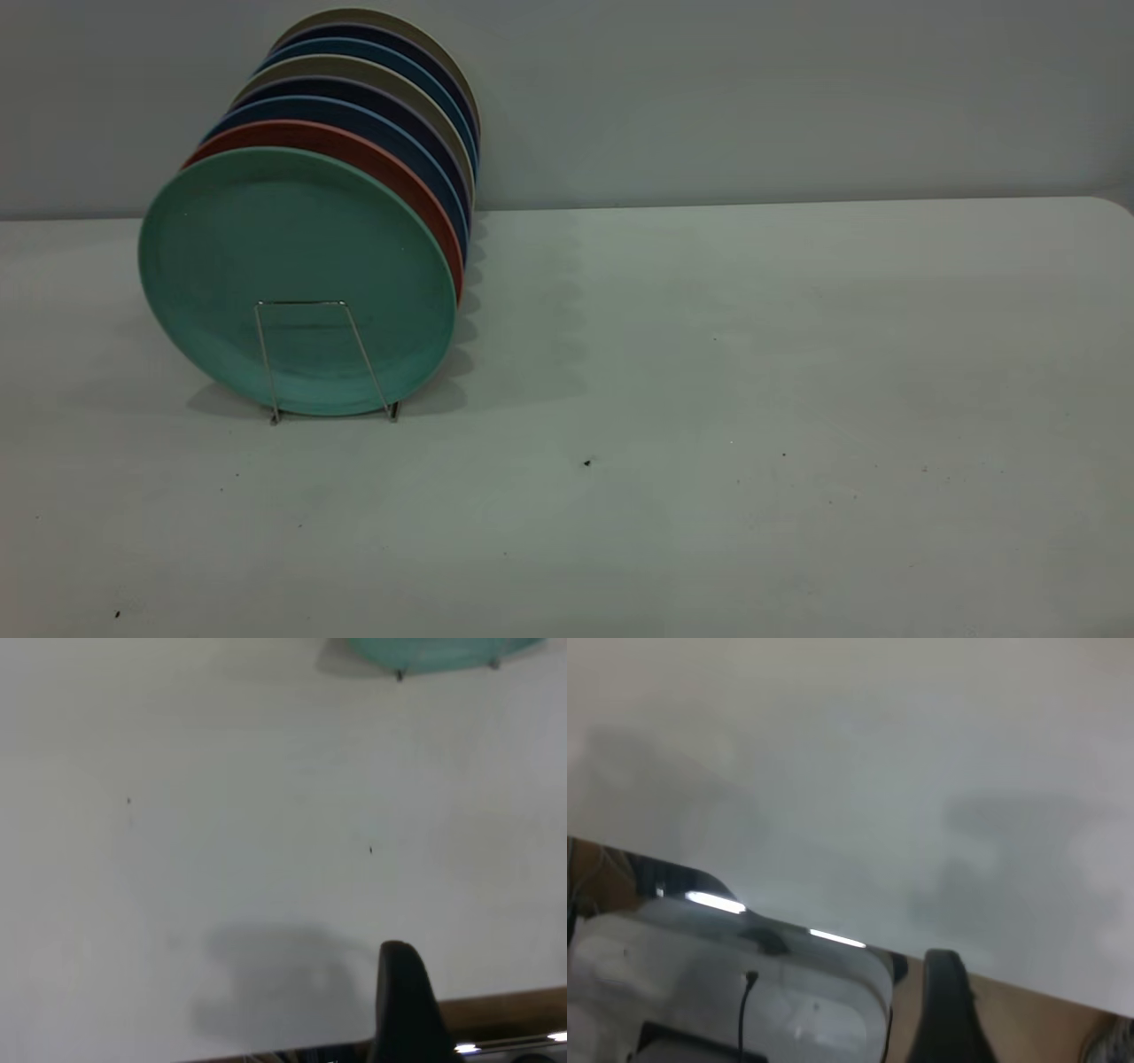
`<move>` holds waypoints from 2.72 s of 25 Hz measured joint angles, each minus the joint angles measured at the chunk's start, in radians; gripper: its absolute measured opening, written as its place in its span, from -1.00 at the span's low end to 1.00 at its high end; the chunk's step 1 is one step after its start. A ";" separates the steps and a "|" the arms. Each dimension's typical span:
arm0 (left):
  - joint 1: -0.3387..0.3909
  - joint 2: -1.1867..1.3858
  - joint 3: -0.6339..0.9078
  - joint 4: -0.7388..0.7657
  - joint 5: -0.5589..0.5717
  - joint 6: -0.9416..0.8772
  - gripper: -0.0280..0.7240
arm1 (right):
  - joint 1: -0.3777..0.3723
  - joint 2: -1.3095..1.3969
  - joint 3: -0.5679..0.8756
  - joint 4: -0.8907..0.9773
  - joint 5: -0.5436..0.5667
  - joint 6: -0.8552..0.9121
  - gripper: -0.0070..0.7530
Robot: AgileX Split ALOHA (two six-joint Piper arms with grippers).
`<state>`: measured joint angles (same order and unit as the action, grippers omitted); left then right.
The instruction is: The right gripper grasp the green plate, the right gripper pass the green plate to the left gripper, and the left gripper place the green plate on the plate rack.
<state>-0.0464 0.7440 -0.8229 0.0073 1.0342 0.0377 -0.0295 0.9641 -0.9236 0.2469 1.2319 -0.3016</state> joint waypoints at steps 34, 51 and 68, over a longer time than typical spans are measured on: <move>0.000 -0.687 0.332 -0.046 0.088 -0.038 0.32 | 0.000 -0.680 0.351 0.064 0.009 -0.109 0.47; 0.000 -0.687 0.336 -0.047 0.090 -0.038 0.32 | 0.000 -0.786 0.443 -0.075 -0.087 0.031 0.47; 0.028 -0.756 0.336 -0.048 0.094 -0.038 0.32 | 0.000 -0.833 0.443 -0.075 -0.089 0.034 0.47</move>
<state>-0.0188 -0.0121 -0.4865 -0.0409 1.1277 0.0000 -0.0295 0.1310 -0.4807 0.1714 1.1429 -0.2675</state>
